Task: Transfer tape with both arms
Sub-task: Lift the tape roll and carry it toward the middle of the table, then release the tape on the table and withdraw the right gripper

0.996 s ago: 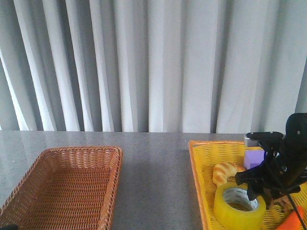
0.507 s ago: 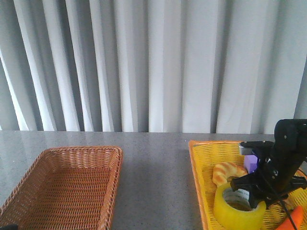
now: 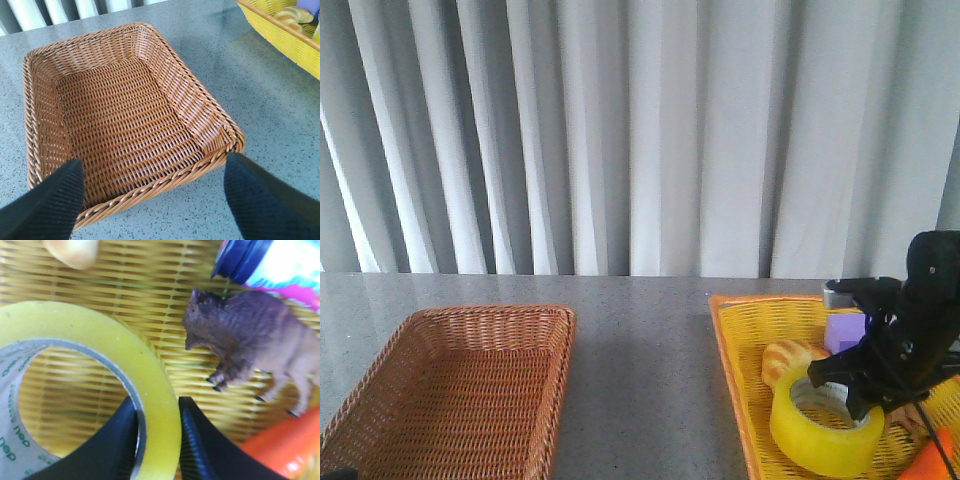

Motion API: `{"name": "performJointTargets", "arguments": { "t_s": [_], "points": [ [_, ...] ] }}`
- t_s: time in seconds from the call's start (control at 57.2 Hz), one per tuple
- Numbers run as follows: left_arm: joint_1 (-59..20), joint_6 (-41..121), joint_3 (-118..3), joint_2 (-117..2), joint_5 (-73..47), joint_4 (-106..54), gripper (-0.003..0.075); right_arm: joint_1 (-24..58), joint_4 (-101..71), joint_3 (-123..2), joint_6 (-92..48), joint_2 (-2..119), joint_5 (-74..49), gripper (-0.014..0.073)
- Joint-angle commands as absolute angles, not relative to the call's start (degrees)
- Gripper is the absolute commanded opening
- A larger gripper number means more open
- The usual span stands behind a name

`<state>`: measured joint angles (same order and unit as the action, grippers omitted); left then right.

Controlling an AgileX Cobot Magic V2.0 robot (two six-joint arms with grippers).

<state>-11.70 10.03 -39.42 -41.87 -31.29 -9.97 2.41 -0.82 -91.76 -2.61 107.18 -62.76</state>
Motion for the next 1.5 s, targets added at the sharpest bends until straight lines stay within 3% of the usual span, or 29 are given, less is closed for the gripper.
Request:
{"name": "performJointTargets", "arguments": {
  "t_s": [0.0, 0.21, 0.367, 0.699, 1.188, 1.328, 1.485],
  "points": [
    [-12.0, 9.8, -41.3, -41.9, -27.2, -10.9, 0.0566, 2.6, -2.0, -93.6, -4.6, 99.7, -61.1, 0.0134],
    [-12.0, 9.8, -41.3, -41.9, -27.2, -10.9, 0.0566, 4.3, -8.0, -93.8, -8.8, 93.5, -58.7, 0.0134],
    [-12.0, 9.8, -41.3, -41.9, -27.2, -10.9, 0.0566, 11.3, -9.0, -97.6, -9.4, 94.1, -57.3, 0.0136],
    [-12.0, 9.8, -41.3, -41.9, -27.2, -10.9, 0.0566, 23.8, -6.2, -108.6, -8.5, 105.3, -56.6, 0.0140],
    [-12.0, 9.8, -41.3, -41.9, -27.2, -10.9, 0.0566, 26.5, 0.0, -110.8, -9.6, 116.9, -53.2, 0.0160],
    [-12.0, 9.8, -41.3, -41.9, -27.2, -10.9, 0.0566, 26.5, 0.0, -110.8, -9.6, 117.2, -53.2, 0.0209],
    [-12.0, 9.8, -41.3, -41.9, -27.2, -10.9, 0.0566, 26.5, 0.0, -110.8, -9.6, 117.2, -53.2, 0.0328]
  ]
}}
